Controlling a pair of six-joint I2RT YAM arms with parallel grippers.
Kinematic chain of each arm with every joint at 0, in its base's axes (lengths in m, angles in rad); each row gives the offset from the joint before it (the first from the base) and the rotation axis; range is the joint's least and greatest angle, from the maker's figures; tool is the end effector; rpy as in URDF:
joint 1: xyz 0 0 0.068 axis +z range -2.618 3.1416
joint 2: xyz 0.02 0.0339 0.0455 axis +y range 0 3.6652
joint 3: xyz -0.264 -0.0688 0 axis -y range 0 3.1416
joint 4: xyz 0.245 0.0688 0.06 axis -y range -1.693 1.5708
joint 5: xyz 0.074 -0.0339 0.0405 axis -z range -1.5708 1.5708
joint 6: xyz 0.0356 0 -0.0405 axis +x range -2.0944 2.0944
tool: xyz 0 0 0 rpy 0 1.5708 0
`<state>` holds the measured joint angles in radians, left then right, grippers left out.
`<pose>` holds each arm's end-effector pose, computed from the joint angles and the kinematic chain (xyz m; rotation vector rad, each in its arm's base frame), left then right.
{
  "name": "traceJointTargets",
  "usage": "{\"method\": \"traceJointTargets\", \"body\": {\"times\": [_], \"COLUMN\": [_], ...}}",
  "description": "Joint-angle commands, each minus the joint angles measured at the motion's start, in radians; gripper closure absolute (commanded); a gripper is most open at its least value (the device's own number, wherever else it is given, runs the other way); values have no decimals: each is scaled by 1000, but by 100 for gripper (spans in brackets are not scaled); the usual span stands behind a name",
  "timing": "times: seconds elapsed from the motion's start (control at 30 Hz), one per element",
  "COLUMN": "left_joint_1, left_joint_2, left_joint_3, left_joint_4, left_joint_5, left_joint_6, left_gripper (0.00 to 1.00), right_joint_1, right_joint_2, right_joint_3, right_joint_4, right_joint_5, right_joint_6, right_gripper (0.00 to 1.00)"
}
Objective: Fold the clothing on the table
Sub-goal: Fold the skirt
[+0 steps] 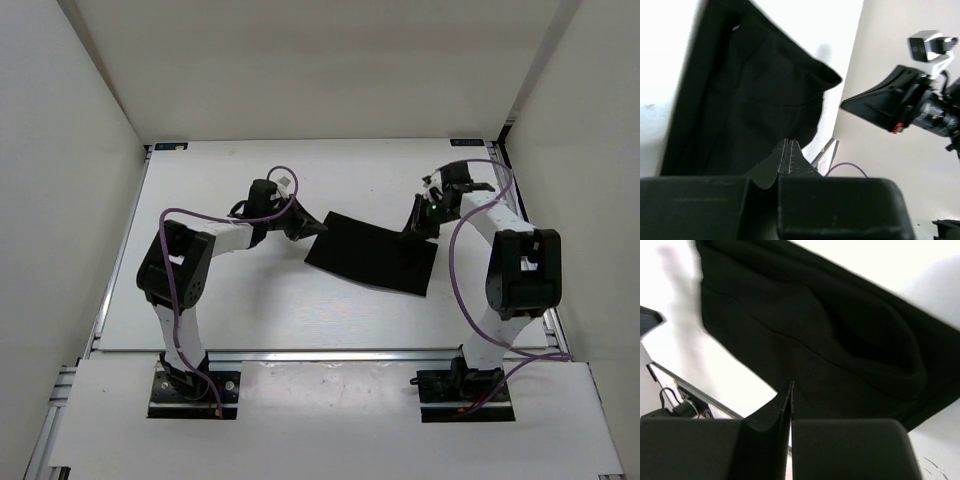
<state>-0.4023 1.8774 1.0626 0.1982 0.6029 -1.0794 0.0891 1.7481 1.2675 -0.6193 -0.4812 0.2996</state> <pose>0.3562 -0.1735 0.1683 -0.4410 2.4349 -1.4129 0.3565 0.0484 0.2192 0.1243 2.6740 0.7671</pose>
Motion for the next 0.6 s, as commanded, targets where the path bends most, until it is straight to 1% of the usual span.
{"method": "traceJointTargets", "body": {"times": [0.0, 0.2, 0.27, 0.3, 0.37, 0.47, 0.5, 0.57], "left_joint_1": [-4, 17, 31, 34, 43, 56, 59, 62], "left_joint_2": [20, -3, -26, -32, -50, -61, -66, -66], "left_joint_3": [-7, -45, -62, -76, -96, -124, -125, -125], "left_joint_4": [3, -5, -9, -9, -8, -5, -5, 1], "left_joint_5": [20, 21, 29, 20, 26, 18, 18, 20], "left_joint_6": [-4, 10, 18, 24, 26, 26, 29, 21], "left_gripper": [100, 100, 100, 100, 100, 100, 100, 100], "right_joint_1": [-22, -80, -85, -122, -158, -193, -184, -175], "right_joint_2": [63, 142, 142, 137, 129, 97, 90, 70], "right_joint_3": [-62, -111, -126, -132, -151, -197, -195, -175], "right_joint_4": [24, 69, 82, 101, 124, 165, 152, 121], "right_joint_5": [-11, 53, 79, 87, 102, 61, 69, 73], "right_joint_6": [16, 7, 10, 6, 16, 49, 71, 65], "right_gripper": [100, 100, 100, 100, 100, 100, 99, 100]}}
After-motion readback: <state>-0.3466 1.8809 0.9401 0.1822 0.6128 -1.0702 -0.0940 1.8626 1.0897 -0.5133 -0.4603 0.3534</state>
